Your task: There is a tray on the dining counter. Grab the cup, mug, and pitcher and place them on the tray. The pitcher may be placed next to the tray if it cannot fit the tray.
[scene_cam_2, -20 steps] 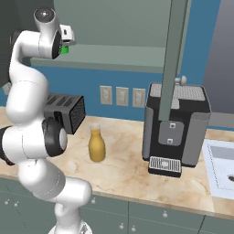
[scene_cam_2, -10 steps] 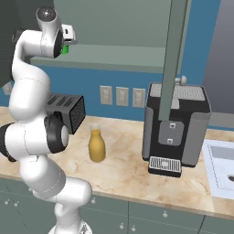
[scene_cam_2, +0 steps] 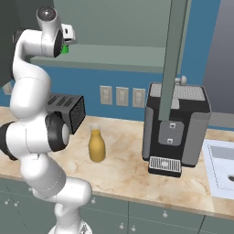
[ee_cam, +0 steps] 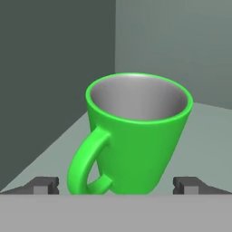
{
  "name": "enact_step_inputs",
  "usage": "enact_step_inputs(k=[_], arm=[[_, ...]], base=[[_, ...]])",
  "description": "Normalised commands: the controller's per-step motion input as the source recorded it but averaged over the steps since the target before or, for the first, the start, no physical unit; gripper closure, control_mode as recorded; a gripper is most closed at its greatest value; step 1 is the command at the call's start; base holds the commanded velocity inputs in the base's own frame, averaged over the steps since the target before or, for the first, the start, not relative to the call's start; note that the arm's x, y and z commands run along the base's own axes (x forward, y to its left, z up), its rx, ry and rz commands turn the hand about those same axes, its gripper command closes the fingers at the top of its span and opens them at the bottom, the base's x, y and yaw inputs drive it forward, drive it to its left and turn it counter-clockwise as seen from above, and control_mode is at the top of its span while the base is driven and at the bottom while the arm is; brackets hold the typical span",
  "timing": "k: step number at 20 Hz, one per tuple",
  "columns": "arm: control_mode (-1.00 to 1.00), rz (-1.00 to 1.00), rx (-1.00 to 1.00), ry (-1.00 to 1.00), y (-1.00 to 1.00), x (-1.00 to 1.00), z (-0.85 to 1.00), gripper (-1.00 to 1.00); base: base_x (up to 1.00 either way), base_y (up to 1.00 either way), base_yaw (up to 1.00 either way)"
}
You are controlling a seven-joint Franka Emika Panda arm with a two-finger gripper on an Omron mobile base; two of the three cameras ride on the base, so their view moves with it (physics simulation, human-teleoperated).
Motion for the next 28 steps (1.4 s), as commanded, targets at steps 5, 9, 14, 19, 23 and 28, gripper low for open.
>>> enact_step_inputs(k=[5, 9, 14, 19, 23, 28], arm=[[-1.0, 0.0, 0.0, 0.0, 0.03, 0.03, 0.0, -1.0], [-1.0, 0.0, 0.0, 0.0, 0.03, 0.02, 0.0, -1.0], [-1.0, 0.0, 0.0, 0.0, 0.02, 0.03, -0.01, -1.0], [-1.0, 0.0, 0.0, 0.0, 0.03, 0.08, -0.01, -1.0], [-1.0, 0.0, 0.0, 0.0, 0.06, 0.14, 0.0, -1.0], [-1.0, 0.0, 0.0, 0.0, 0.05, 0.17, 0.0, -1.0]], base=[[0.0, 0.0, 0.0], [0.0, 0.0, 0.0], [0.0, 0.0, 0.0], [0.0, 0.0, 0.0], [0.0, 0.0, 0.0], [0.0, 0.0, 0.0]])
